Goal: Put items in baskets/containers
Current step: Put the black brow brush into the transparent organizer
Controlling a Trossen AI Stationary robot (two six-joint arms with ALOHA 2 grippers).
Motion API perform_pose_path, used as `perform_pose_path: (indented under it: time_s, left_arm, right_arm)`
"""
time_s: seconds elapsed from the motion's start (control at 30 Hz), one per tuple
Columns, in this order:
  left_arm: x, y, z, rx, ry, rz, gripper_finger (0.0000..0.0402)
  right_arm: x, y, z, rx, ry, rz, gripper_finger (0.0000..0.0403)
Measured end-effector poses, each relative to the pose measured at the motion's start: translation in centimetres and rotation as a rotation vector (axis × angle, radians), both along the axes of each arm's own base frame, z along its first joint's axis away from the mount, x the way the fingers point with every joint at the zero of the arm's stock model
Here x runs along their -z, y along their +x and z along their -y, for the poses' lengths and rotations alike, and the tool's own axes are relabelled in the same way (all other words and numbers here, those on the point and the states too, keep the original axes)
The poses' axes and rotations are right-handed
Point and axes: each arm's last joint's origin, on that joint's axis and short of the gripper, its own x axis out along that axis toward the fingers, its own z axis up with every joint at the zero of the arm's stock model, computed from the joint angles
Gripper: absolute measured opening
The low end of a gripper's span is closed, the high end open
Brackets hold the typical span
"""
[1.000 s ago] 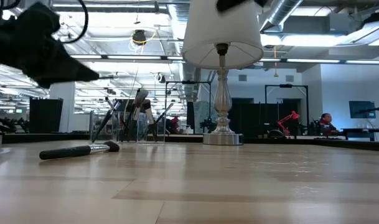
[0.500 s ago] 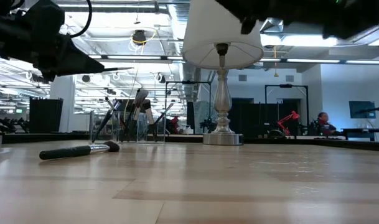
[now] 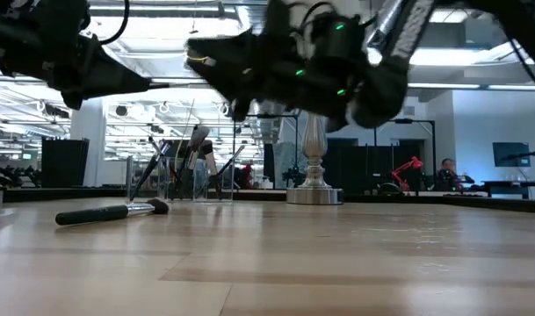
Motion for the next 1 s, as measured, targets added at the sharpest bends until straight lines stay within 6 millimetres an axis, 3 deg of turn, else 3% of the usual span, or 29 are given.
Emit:
perform_pose_path:
  time_s: [0.2,0.4,0.7,1.0]
  left_arm:
    - [-0.2,0.0,0.0,0.005,0.032,-0.005,0.0011]
    - [-0.4,0.1,0.1,0.017,0.054,-0.004,0.0011]
    - [-0.4,0.1,0.1,0.031,0.050,-0.002,0.0011]
    - [-0.5,0.1,0.1,0.033,0.047,0.002,0.0011]
  right_arm:
    - [1.1,2.1,1.3,-0.047,0.078,-0.035,0.0201]
    - [1.1,2.5,2.2,0.009,0.087,-0.030,0.0199]
    - [-0.1,3.9,2.3,0.003,0.082,-0.034,0.0161]
    - [0.0,4.6,1.9,0.007,0.047,-0.099,0.0085]
